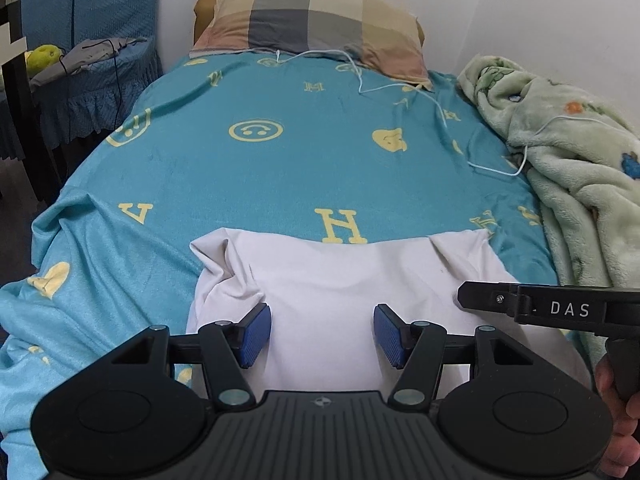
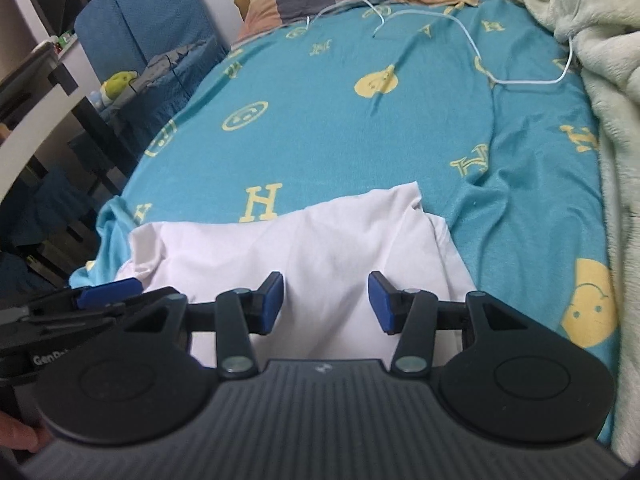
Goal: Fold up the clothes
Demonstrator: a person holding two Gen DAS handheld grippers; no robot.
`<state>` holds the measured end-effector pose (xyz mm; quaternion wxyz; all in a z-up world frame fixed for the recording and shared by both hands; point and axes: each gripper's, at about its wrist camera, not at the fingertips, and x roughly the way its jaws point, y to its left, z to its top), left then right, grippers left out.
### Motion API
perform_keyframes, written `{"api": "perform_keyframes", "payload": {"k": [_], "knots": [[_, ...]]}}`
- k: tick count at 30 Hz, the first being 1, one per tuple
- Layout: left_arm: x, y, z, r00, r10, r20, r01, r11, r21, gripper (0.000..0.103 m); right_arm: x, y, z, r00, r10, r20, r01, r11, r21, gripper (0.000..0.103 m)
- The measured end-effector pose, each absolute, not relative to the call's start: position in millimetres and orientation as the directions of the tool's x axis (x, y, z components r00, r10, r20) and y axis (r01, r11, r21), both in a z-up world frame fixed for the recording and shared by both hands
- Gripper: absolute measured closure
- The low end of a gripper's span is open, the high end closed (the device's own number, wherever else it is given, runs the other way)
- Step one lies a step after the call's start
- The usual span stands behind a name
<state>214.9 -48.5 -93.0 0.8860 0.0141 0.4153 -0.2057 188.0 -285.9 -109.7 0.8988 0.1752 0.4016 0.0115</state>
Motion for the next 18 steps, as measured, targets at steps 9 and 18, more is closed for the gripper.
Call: {"api": "perform_keyframes", "payload": {"k": [9,18], "knots": [[184,-53,-89,0.561,-0.340,-0.755,0.387,0.914,-0.124,0.043,168,-278,-111,0.653,0.155,-0.741,0.111,0.949,0.296,0.054],[175,-49,-88,0.562,-0.332,-0.758,0.373,0.919,-0.126,0.042,162,-276,-102,0.650,0.152,-0.745,0.129,0.943,0.306,0.053]]}}
